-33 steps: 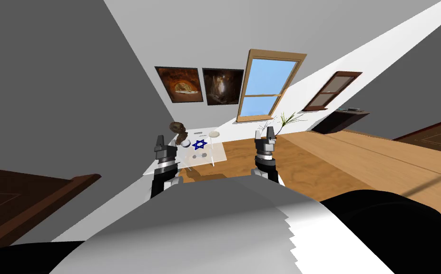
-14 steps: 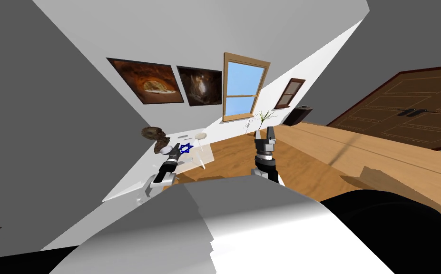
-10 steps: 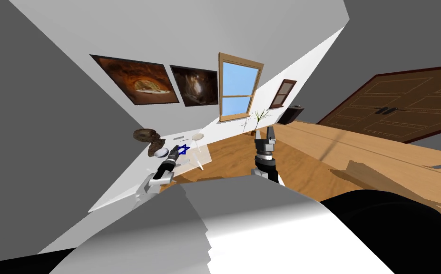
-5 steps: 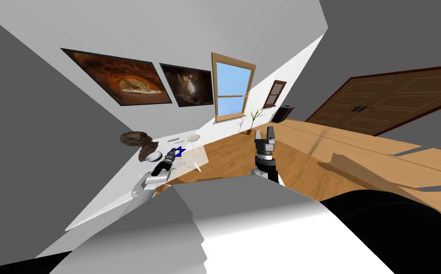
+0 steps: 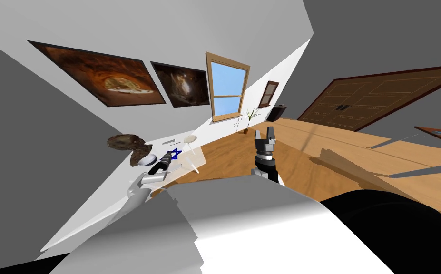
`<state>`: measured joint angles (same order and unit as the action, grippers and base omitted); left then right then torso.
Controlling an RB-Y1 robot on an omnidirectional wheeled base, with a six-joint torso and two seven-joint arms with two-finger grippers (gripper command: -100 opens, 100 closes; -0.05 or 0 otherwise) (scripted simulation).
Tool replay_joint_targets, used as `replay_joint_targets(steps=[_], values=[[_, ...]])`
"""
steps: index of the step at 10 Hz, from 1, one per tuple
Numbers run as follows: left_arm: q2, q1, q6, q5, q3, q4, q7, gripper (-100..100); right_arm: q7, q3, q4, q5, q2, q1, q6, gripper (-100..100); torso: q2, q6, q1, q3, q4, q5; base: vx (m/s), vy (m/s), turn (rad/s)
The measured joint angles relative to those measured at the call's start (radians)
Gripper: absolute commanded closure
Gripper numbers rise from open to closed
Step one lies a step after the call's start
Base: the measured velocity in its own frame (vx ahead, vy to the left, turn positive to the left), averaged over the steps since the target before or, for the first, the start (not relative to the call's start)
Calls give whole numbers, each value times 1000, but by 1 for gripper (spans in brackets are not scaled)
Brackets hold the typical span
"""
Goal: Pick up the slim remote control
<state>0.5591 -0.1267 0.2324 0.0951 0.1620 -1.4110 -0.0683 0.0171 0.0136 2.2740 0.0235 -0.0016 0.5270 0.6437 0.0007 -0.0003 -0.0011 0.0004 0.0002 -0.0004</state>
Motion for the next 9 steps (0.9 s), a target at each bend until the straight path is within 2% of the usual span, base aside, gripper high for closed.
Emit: replay_joint_targets(steps=[3, 4, 5, 6, 9], values=[[26, 52, 62, 22, 8, 117, 6, -100, 0, 0, 0, 0, 0, 0, 0, 0, 0, -1, 1, 0, 0, 0, 2, -9, -122], [54, 63, 96, 47, 11, 143, 6, -100, 0, 0, 0, 0, 0, 0, 0, 0, 0, 0, 1, 0, 0, 0, 1, 0, -96], [63, 60, 126, 57, 16, 154, 5, -100, 0, 0, 0, 0, 0, 0, 0, 0, 0, -1, 1, 0, 0, 0, -1, 0, -179], [67, 84, 149, 64, 21, 197, 9, -100, 0, 0, 0, 0, 0, 0, 0, 0, 0, 0, 1, 0, 0, 0, 0, 4, -100], [104, 97, 218, 115, 30, 276, 15, -100, 0, 0, 0, 0, 0, 0, 0, 0, 0, -1, 2, 0, 0, 1, -1, 9, -127]])
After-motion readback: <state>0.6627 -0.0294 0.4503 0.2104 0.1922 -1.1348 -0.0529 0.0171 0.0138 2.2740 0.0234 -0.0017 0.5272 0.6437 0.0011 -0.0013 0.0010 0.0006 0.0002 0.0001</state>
